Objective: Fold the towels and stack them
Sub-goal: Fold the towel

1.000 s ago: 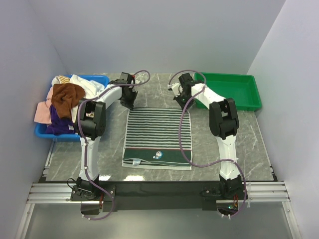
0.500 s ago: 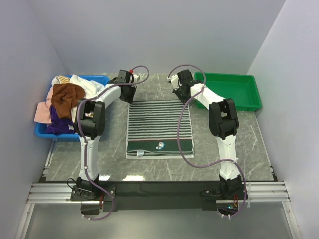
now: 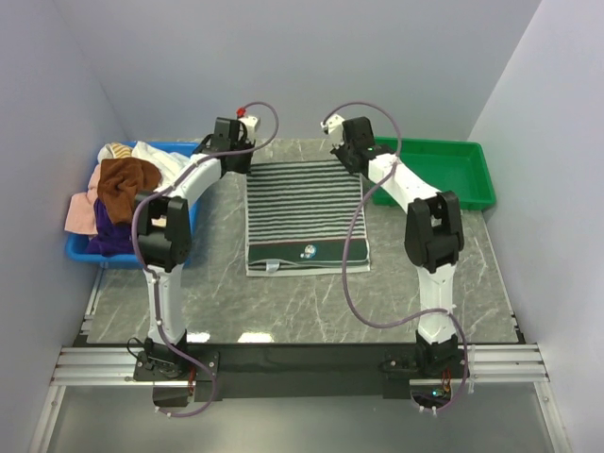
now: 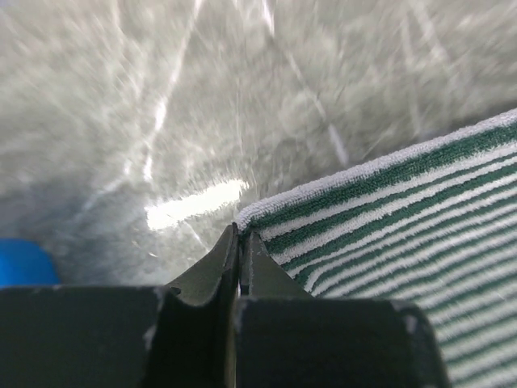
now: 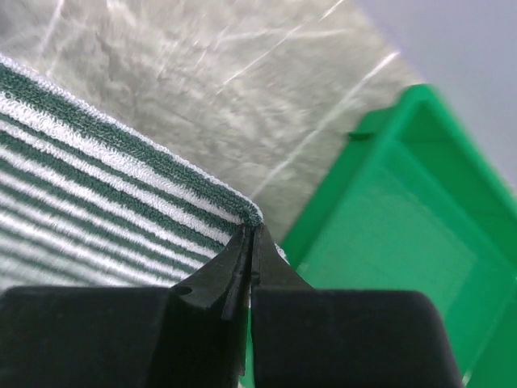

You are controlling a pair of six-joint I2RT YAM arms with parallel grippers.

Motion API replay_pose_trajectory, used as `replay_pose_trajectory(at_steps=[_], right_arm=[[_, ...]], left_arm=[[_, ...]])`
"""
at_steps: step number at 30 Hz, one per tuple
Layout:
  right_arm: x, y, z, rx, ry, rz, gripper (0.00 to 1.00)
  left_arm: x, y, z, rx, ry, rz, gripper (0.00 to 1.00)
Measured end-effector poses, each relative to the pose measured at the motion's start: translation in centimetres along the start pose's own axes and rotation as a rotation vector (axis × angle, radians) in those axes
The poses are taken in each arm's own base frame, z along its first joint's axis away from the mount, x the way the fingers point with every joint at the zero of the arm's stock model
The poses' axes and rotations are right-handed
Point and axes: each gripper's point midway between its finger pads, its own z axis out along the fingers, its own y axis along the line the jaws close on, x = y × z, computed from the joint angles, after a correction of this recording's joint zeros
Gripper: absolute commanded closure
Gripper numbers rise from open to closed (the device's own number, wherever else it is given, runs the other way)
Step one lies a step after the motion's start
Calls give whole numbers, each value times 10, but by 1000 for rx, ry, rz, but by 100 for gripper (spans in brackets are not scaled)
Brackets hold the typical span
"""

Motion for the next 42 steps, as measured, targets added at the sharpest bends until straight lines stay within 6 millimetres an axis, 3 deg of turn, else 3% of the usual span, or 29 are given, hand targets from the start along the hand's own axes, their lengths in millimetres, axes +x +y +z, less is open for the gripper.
replay_pose_trajectory(at_steps=[5,9,22,33,42], right_arm=[[-17,-13,-33,33,-72,12,100],[-10,-9,-51,30,-86,13,100],[59,48,-62,-58,3,13,100],[71,53,-98,-42,-28,60,100],[95,71,-114,-43,-5,109,100]], left_arm=[[-27,-1,-30,3,-81,4,99],[-26,-7,-49,25,-98,-3,99],[47,-28,-70,86,37,-106,99],[64,-45,-95,82,62,-188,99],[98,-62,-115,67,120,-242,99]])
